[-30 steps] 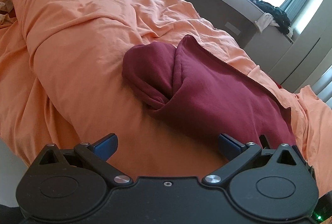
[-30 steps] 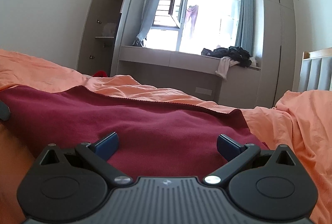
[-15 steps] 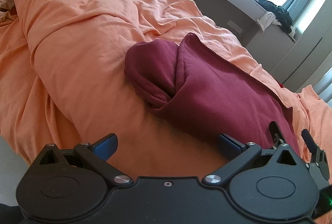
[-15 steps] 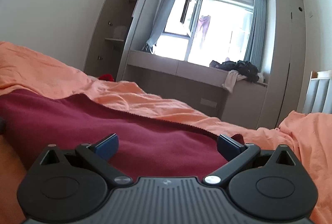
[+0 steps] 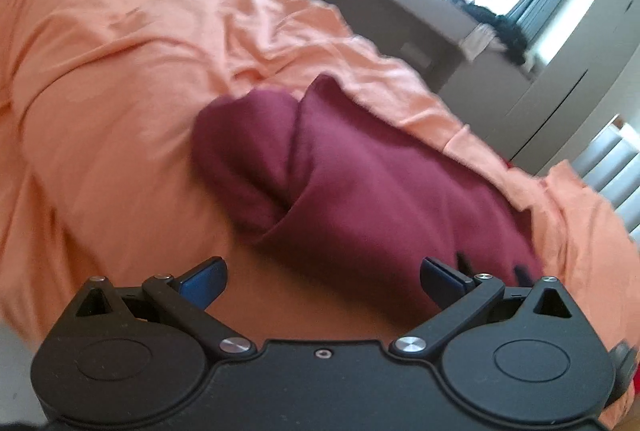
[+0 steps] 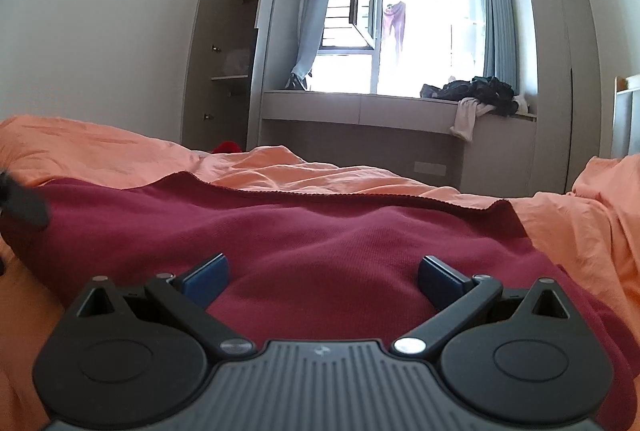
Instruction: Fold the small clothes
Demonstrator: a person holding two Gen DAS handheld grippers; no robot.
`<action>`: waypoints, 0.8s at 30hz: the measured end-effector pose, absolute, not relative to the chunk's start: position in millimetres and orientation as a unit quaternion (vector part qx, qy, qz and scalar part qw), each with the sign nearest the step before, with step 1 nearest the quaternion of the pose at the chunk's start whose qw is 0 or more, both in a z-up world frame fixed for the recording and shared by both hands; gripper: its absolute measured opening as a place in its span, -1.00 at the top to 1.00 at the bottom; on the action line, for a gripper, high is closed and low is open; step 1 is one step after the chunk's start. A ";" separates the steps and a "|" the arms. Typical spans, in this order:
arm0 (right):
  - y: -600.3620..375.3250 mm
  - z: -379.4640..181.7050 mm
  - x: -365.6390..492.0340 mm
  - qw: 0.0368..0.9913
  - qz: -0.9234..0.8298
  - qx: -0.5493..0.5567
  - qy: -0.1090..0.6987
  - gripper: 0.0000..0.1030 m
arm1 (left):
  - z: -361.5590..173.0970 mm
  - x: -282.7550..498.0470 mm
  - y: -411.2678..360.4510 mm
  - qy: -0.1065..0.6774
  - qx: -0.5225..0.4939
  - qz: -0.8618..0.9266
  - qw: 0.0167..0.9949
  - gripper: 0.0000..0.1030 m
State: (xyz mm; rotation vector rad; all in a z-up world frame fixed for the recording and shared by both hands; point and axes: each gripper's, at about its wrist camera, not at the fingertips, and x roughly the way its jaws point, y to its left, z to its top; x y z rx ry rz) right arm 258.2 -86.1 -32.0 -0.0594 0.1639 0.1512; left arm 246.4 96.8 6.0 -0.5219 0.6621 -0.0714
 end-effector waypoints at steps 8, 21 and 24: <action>-87.8 -35.1 257.8 0.993 0.085 -0.021 0.078 -0.99 | 1.7 276.6 83.6 0.302 -0.262 0.023 0.916 -0.99; -91.1 -42.6 251.3 0.995 0.077 -0.006 0.063 -0.99 | -2.5 269.7 95.9 0.284 -0.301 0.028 0.910 -0.96; -88.8 -44.1 249.7 0.996 0.071 -0.002 0.060 -0.99 | -1.4 266.8 95.7 0.279 -0.305 0.030 0.910 -0.92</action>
